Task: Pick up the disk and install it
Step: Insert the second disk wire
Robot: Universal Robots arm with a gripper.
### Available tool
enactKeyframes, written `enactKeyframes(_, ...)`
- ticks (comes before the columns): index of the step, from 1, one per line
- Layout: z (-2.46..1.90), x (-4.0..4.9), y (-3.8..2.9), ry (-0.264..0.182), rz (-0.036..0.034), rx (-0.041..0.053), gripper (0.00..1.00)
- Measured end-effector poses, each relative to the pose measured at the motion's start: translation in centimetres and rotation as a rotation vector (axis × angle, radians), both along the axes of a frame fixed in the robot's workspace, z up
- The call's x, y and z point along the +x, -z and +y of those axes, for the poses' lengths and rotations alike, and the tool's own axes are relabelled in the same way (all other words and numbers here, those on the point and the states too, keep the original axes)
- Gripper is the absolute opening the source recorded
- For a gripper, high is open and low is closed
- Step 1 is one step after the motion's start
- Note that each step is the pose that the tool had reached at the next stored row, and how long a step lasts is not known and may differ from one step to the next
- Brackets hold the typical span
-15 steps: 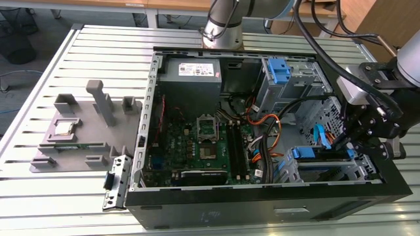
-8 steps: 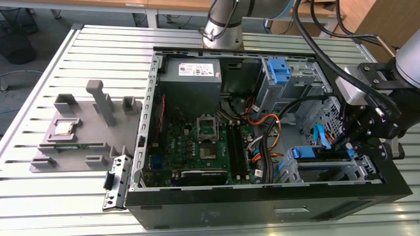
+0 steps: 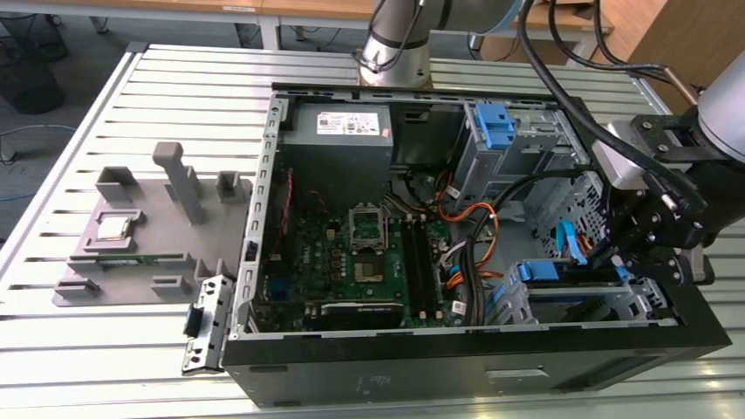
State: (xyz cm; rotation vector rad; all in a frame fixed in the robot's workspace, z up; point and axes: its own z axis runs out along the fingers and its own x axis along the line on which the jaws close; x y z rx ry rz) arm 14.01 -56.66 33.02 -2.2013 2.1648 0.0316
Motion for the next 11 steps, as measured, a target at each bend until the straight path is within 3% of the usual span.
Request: enactKeyframes(11, 0.0, 0.0, 0.25, 0.0, 0.0, -0.0005, 0.16)
